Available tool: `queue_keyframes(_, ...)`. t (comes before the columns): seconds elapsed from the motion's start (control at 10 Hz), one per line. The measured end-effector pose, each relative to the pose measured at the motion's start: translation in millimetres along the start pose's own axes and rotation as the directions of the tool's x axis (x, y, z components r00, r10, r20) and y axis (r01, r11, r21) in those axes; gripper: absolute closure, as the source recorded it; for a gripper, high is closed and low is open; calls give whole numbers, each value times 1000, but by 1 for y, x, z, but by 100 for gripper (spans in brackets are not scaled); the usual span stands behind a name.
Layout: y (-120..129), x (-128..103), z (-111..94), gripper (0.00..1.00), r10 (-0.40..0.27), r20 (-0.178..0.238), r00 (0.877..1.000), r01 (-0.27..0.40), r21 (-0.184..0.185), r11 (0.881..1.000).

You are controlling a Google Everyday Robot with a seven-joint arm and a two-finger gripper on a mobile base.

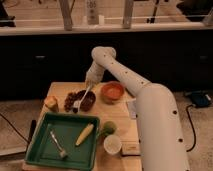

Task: Place brush in purple bowl

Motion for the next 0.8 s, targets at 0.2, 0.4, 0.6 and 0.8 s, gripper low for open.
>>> queue_keyframes(0.2, 3, 3, 1, 47, 10, 9, 1000, -10, -7, 1000)
queue_keyframes(0.4, 4, 4, 3, 30, 13, 15, 1000, -13, -9, 1000)
queue_keyframes(0.6, 3, 5, 6, 20, 14, 23, 1000, -14, -9, 1000)
queue_keyframes(0.8, 5, 6, 7, 20, 18, 31, 999, -17, -12, 1000)
